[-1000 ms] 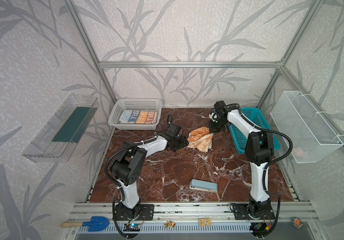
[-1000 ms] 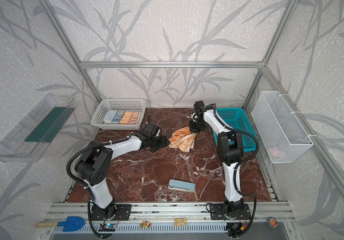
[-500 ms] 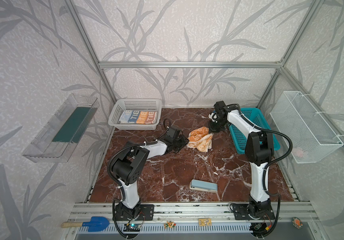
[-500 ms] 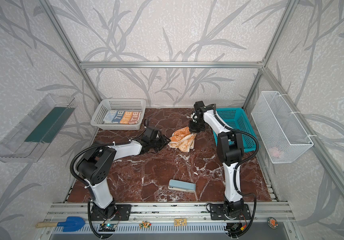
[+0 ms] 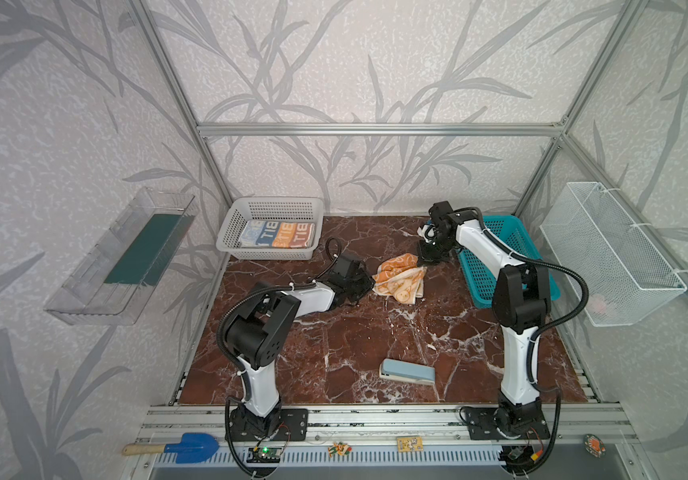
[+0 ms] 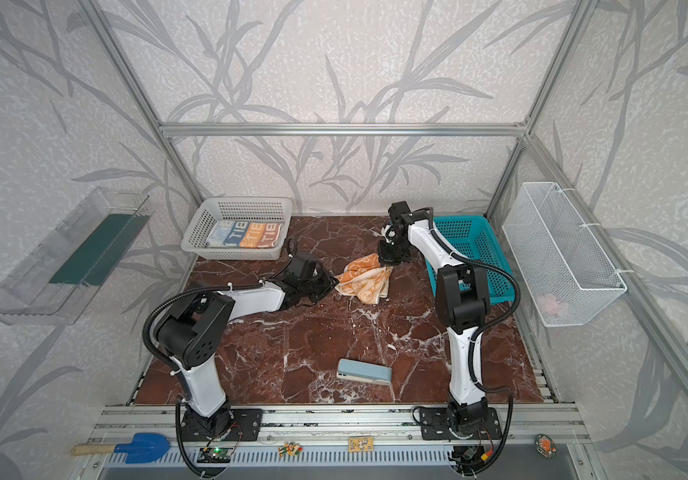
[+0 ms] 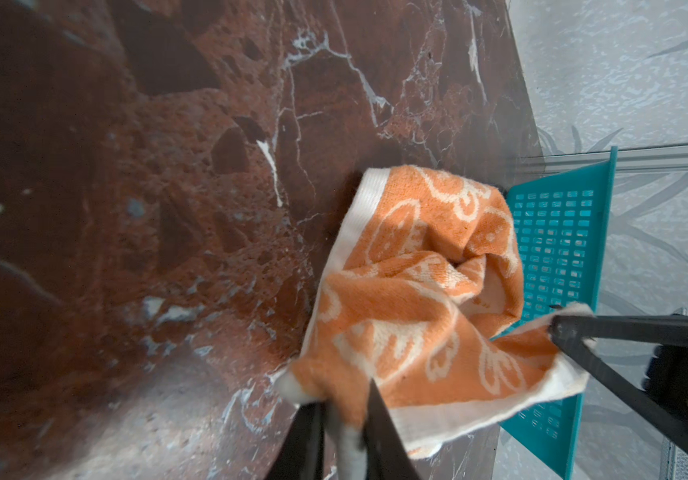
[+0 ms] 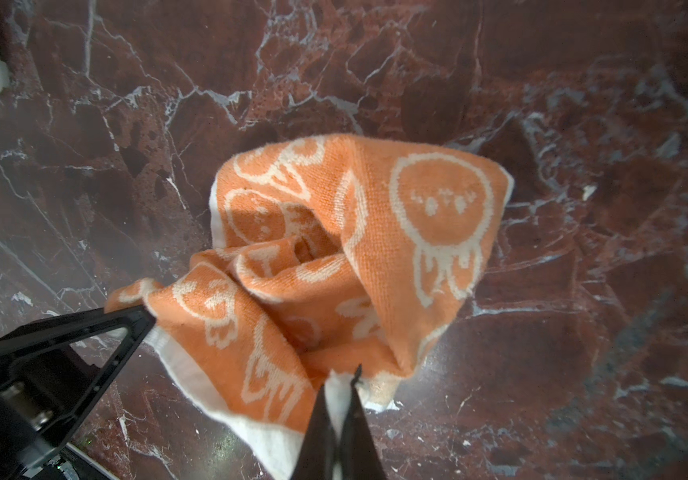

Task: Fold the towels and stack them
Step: 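Grasp another edge of the orange towel with the left gripper, then raise the orange towel high with both grippers, spreading it between them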

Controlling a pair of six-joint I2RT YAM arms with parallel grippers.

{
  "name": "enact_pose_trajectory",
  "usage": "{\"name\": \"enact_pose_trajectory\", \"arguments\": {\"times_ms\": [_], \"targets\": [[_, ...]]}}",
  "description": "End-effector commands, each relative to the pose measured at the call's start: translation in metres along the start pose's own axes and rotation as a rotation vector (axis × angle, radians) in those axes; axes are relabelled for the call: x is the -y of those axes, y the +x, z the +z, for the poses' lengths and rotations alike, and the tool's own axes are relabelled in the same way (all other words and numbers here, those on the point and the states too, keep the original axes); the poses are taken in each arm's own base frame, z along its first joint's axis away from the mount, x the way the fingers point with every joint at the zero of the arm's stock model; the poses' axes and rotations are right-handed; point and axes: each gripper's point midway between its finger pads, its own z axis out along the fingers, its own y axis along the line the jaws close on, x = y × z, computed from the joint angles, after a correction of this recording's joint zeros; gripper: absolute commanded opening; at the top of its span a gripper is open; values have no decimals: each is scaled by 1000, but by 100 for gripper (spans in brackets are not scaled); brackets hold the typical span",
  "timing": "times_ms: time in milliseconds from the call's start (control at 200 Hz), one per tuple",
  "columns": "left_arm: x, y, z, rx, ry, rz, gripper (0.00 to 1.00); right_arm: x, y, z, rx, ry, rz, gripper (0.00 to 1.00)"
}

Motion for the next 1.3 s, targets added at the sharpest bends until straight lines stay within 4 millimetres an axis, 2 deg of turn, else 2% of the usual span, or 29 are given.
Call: {"name": "enact_pose_trajectory", "arguments": {"times_ms": [0, 115, 250, 435, 635, 780, 950, 1070, 1175, 1190, 1300], "targets": [[29, -21, -22, 52, 20, 58, 11, -17, -6, -43, 67, -24, -29, 0], [46, -37, -39, 75, 18, 116, 0, -27, -11, -66, 110, -40, -38, 0], [69, -68, -71, 129, 32, 169, 0, -43, -18, -101, 181, -67, -57, 0], [128, -120, -133, 258, 86, 315, 0, -67, -32, -162, 324, -101, -85, 0], [189, -147, -193, 318, 127, 513, 0, -96, -45, -240, 527, -146, -125, 0], [217, -154, -235, 372, 133, 627, 0, -114, -45, -293, 645, -175, -171, 0], [232, -152, -287, 437, 121, 726, 0, -131, -27, -340, 726, -206, -233, 0], [236, -140, -323, 467, 135, 774, 0, -137, -6, -363, 759, -216, -266, 0], [234, -126, -353, 494, 156, 782, 0, -140, 12, -370, 761, -233, -295, 0], [233, -124, -356, 497, 161, 779, 0, -142, 20, -380, 782, -238, -306, 0], [230, -109, -382, 516, 201, 743, 0, -144, 41, -397, 836, -252, -323, 0]]}}
